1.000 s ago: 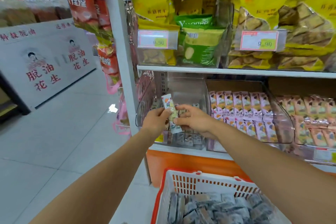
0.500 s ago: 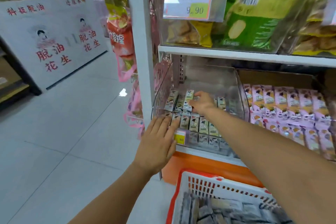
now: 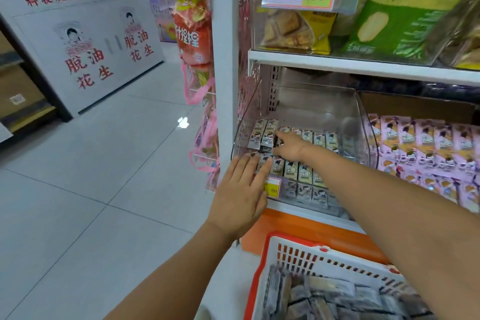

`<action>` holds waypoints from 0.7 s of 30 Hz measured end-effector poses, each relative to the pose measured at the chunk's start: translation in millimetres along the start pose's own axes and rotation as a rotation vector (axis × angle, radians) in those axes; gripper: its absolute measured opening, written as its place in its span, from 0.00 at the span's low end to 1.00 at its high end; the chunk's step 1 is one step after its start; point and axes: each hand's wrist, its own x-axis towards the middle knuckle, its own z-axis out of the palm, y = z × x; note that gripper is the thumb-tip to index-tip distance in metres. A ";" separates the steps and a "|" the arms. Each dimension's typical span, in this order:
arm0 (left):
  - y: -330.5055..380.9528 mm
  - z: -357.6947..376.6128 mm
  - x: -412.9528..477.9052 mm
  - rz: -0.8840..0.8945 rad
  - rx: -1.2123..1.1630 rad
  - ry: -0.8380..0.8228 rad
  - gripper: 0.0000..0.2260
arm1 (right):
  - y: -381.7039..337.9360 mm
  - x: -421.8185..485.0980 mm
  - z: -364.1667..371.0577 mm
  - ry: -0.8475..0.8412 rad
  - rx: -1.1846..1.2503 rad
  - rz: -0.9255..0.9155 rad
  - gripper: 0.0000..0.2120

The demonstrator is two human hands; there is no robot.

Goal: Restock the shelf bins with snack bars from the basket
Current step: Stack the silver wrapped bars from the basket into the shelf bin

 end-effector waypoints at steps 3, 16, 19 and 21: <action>1.3 -3.5 0.3 -0.015 0.001 -0.027 0.25 | 2.2 -6.1 0.0 0.044 0.031 -0.023 0.33; 64.5 -25.5 -51.6 -0.108 -0.085 0.012 0.22 | 29.9 -178.5 18.2 0.607 0.444 -0.455 0.10; 85.1 -9.7 -83.3 -0.140 -0.160 -0.226 0.18 | 68.9 -211.7 57.6 0.519 0.406 -0.372 0.10; 98.7 7.2 -108.5 -0.169 -0.133 -0.403 0.23 | 99.9 -221.6 88.7 0.421 0.301 -0.285 0.09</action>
